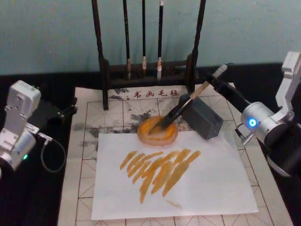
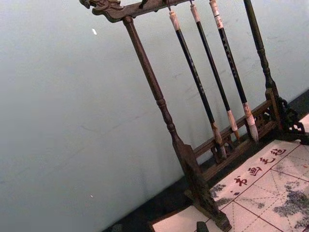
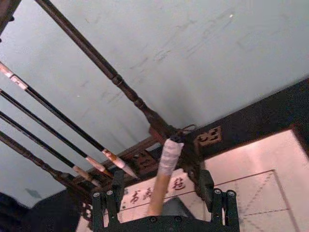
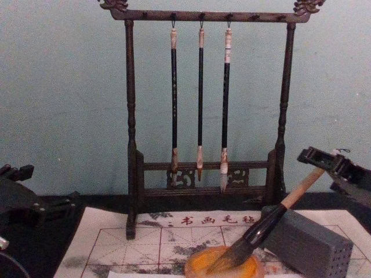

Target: Pick up the brush from the inkstone, write on the paper, then place the brush back to its original position.

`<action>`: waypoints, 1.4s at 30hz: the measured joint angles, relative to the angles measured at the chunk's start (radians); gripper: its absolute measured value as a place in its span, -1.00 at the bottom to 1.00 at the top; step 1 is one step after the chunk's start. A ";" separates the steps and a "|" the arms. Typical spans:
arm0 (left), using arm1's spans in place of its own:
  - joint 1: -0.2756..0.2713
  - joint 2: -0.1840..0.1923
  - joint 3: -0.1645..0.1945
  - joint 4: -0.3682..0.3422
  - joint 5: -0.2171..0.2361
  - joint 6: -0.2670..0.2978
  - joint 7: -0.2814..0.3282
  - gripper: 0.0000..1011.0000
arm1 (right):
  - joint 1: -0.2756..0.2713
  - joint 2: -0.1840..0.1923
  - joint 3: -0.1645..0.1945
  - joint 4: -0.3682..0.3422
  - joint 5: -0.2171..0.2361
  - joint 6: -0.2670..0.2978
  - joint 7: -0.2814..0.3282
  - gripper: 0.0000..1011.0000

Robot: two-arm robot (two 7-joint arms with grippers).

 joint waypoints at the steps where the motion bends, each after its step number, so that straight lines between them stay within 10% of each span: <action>1: 0.000 0.000 0.000 0.000 0.000 0.000 0.000 0.98 | -0.002 0.005 0.000 -0.003 -0.004 0.001 -0.001 0.98; 24: 0.000 0.000 0.000 0.000 0.000 0.000 0.000 0.98 | -0.080 0.203 -0.020 -0.061 -0.225 -0.032 0.173 0.98; 42: 0.000 0.000 0.000 0.000 0.000 0.000 0.000 0.98 | -0.072 0.158 -0.014 -0.008 -0.318 -0.088 0.137 0.98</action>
